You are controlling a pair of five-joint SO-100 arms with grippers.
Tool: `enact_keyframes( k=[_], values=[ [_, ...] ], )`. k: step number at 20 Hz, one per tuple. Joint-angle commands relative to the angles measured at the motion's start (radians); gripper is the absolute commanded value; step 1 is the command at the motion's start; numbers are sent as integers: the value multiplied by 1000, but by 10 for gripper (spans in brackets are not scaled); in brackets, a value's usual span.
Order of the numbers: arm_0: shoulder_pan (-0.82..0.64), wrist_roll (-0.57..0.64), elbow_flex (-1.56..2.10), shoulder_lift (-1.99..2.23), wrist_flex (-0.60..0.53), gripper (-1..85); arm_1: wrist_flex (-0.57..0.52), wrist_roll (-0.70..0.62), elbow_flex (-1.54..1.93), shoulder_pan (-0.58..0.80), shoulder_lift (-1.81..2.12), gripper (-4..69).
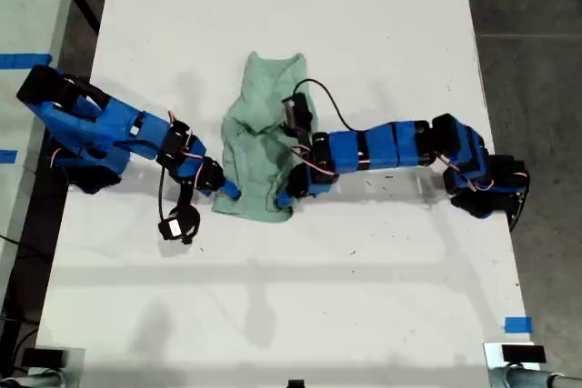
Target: Fold tshirt
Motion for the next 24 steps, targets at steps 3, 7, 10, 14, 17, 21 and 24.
enact_keyframes(
  k=[3, 7, 10, 14, 17, 21, 24],
  values=[
    [35, -31, -64, 89, 25, 262, 25, 0, -147, 5, 38, 354],
    [52, -54, -66, 91, 15, 249, -6, -15, -152, 15, 28, 330],
    [51, -23, -66, 5, -55, 225, -64, -31, -155, 25, -31, 310],
    [-8, 101, -118, -115, -63, 224, -72, -46, -175, 28, -95, 229],
    [-48, 206, -138, -146, -46, 167, -58, -38, -176, 20, -100, 167],
    [-6, 129, -153, -71, -14, 1, -21, -21, -187, -3, -74, 29],
    [66, 46, -235, -49, 26, 1, 34, -35, -199, -34, -35, -10]
  ],
)
